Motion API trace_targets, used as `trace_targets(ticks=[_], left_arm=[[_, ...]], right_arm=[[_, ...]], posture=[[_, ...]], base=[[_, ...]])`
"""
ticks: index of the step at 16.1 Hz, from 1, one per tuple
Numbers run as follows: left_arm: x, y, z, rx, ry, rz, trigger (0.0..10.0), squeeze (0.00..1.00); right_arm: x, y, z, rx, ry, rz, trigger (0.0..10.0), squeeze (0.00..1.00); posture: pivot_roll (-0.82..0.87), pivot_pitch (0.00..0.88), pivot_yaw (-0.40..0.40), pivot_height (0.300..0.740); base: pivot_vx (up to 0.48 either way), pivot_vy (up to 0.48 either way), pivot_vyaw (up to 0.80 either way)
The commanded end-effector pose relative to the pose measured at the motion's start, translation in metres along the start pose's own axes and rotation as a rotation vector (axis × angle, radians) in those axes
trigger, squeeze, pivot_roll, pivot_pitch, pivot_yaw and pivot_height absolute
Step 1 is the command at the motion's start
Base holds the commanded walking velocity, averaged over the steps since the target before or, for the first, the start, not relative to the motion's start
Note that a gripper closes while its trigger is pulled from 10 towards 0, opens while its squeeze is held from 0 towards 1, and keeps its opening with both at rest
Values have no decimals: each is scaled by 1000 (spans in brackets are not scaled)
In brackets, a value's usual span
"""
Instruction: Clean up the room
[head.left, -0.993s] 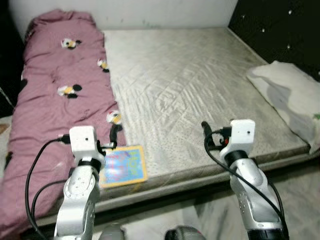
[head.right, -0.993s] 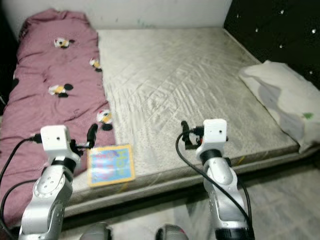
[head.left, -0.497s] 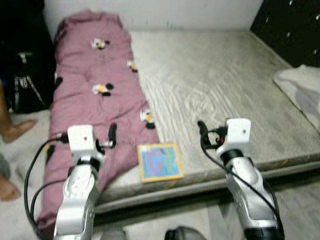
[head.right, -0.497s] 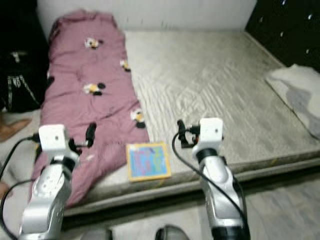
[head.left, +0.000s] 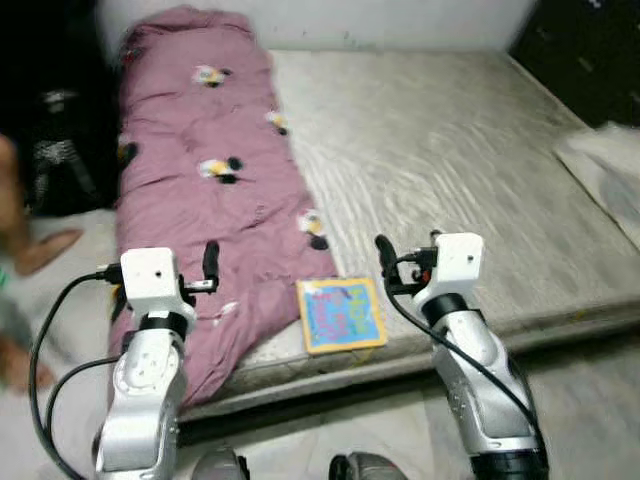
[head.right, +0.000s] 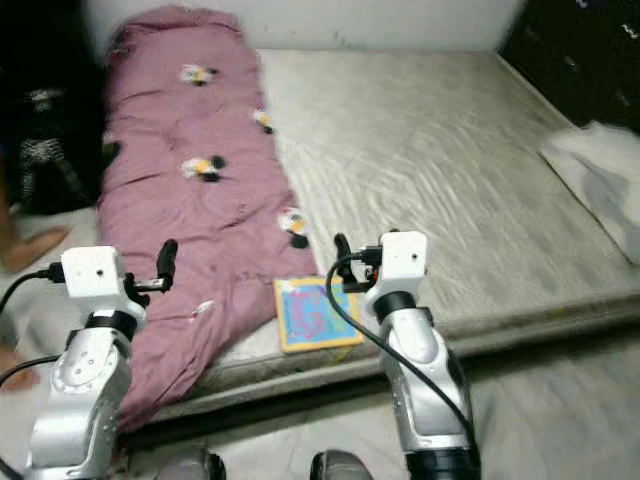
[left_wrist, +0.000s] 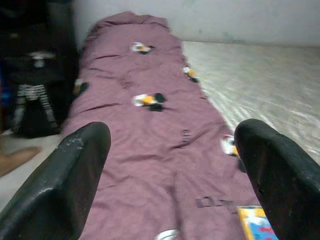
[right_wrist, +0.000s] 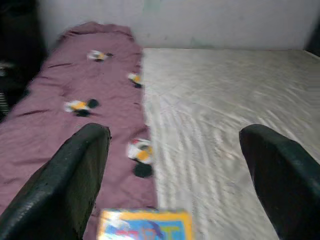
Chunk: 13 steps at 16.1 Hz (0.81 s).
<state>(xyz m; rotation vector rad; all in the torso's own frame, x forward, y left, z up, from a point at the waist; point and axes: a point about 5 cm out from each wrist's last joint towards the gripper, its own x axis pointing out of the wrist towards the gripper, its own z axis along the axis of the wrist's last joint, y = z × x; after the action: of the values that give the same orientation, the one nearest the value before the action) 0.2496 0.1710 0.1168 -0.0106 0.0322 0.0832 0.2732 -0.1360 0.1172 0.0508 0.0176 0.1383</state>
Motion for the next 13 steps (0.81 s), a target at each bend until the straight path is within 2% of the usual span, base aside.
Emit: trace_targets(ticks=[1, 3, 7, 11, 13], left_arm=[[1, -4, 1, 8, -3, -16, 10000, 0], [1, -3, 1, 10, -5, -18, 10000, 0], [2, 0, 5, 48, -22, 18, 10000, 0], [2, 3, 12, 51, -46, 19, 10000, 0], [0, 5, 8, 55, -35, 33, 10000, 0]], right_arm=[[-2, -7, -1, -9, 11, -26, 10000, 0], [-1, -5, 0, -10, 6, -22, 10000, 0], [2, -4, 5, -17, -19, -15, 10000, 0], [4, -4, 9, -13, -34, -5, 10000, 0], [3, -1, 7, -8, -27, 3, 10000, 0]], posture=[[14, 79, -92, 740], [14, 83, -91, 740], [15, 93, -88, 740], [15, 112, -94, 740], [14, 114, -94, 722]], base=[[0, 0, -800], [0, 0, -800], [0, 0, 0], [0, 0, 0], [0, 0, 0]])
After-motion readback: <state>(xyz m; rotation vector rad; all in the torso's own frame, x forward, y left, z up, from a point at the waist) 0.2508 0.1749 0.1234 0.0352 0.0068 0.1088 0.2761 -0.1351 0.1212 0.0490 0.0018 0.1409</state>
